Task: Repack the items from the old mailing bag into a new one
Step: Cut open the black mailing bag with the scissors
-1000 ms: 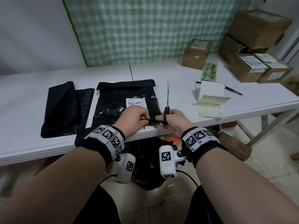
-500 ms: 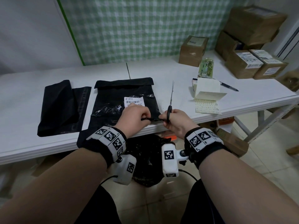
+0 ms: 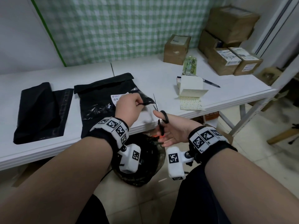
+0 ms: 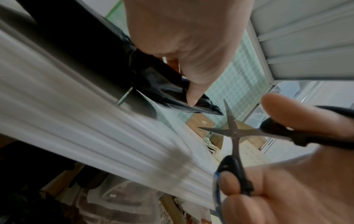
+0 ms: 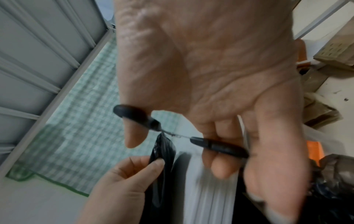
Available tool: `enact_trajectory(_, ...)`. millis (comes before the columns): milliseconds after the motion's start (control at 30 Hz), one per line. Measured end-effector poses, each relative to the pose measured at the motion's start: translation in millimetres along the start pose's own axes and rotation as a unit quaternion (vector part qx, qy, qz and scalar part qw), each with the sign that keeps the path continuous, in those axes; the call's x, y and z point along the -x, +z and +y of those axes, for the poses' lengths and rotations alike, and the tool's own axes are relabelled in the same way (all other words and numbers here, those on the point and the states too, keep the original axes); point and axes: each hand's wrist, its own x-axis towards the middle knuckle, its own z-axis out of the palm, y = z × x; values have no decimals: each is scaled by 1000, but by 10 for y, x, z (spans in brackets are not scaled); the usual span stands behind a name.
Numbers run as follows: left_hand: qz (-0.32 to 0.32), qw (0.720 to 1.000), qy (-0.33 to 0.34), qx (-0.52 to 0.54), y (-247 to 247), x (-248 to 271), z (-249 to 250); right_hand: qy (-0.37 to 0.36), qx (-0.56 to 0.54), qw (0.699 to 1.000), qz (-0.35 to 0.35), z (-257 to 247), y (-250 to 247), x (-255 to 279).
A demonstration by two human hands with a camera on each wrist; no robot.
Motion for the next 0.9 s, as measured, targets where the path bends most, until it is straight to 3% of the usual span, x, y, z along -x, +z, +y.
enact_trajectory(200, -12, 1000, -2, -19, 93, 76, -46, 11, 56, 997, -42, -15, 54, 58)
enact_trajectory(900, -21, 999, 0, 26, -48, 192, -35, -34, 39, 998, 44, -34, 168, -80)
